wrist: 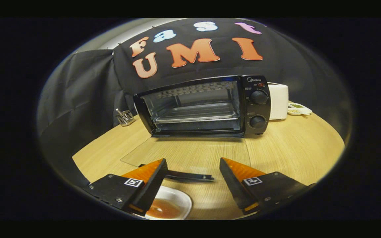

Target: Open the toaster oven, put the food inside, and close the toaster oven door.

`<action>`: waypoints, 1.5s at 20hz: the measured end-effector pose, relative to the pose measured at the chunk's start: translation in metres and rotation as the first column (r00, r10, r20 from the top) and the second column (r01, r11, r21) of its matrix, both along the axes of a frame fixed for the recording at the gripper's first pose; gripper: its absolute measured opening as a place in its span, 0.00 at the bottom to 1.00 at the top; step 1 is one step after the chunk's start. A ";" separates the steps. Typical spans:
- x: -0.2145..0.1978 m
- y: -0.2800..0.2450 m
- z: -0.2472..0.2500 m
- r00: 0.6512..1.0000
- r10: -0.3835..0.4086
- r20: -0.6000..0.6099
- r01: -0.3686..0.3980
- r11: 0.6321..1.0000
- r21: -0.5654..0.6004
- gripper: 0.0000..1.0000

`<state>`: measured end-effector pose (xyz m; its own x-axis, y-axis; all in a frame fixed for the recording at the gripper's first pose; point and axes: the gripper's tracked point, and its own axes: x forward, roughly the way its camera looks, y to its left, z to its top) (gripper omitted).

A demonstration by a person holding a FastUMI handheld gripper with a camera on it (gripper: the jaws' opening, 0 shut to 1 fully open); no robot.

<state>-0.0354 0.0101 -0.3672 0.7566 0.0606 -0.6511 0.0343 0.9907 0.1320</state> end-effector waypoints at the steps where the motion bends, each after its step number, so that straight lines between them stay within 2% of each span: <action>1: -0.009 0.003 0.005 1.000 0.012 0.003 -0.012 1.000 0.002 0.96; 8: -0.066 0.035 0.017 0.997 0.079 -0.024 -0.076 0.992 0.096 0.99; 13: -0.098 0.054 -0.005 0.979 0.180 -0.095 -0.180 0.984 0.007 0.99; 19: -0.101 0.064 -0.010 0.969 0.228 -0.097 -0.230 0.973 -0.008 0.97; 23: -0.099 0.064 -0.013 0.972 0.202 -0.116 -0.200 0.979 0.029 0.82; 30: -0.084 0.065 -0.008 0.986 0.130 -0.101 -0.118 0.986 0.114 0.33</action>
